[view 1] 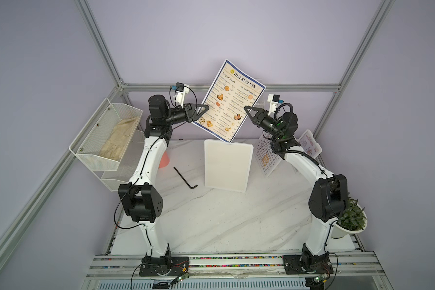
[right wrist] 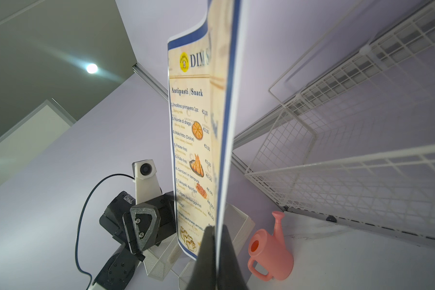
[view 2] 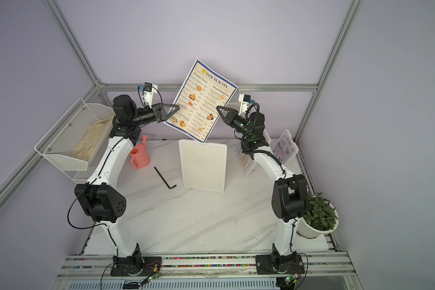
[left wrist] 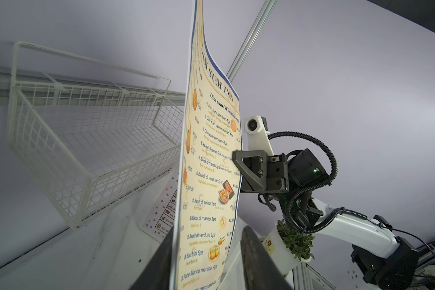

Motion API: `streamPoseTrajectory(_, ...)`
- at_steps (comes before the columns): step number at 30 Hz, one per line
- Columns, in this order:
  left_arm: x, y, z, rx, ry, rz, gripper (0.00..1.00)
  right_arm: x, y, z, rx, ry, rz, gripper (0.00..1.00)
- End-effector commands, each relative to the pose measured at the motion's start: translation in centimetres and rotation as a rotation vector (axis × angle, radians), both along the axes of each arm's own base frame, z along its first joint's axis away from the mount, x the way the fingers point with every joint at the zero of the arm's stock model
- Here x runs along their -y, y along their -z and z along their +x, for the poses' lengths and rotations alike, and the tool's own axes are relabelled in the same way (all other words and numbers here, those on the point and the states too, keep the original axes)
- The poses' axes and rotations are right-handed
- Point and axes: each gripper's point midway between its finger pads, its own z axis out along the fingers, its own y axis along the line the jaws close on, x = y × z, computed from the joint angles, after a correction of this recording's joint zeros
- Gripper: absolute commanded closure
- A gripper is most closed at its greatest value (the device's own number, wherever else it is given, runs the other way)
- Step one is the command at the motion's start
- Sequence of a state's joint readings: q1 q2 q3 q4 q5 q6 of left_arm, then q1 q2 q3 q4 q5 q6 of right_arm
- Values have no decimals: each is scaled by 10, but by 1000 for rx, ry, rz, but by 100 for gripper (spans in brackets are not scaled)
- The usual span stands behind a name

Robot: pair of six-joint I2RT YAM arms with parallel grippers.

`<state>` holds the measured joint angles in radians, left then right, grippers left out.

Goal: Insert the menus into the narrow rack
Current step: Insert the menu into the narrow rack.

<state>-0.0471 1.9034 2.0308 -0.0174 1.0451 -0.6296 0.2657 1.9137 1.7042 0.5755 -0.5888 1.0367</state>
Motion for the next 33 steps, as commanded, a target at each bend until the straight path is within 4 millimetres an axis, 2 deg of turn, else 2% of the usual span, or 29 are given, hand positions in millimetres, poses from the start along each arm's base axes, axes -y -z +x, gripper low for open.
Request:
streamPoseTrajectory(1,3,-15,-13,46,19,-5,58,11,-28,-14,36,27,51,100)
streamPoseTrajectory(11,3,-13,-13,43,22,-6,56,13,-22,-9,-14,37,76,100)
streamPoseTrajectory(21,5,-6,-12,29,25,-5,57,13,-10,-12,-36,42,54,100)
streamPoseTrajectory(27,6,-2,-11,19,29,-6,56,14,-10,-14,-30,49,43,100)
streamPoseTrajectory(33,9,4,-10,11,35,-5,51,15,-12,-12,-23,60,47,100)
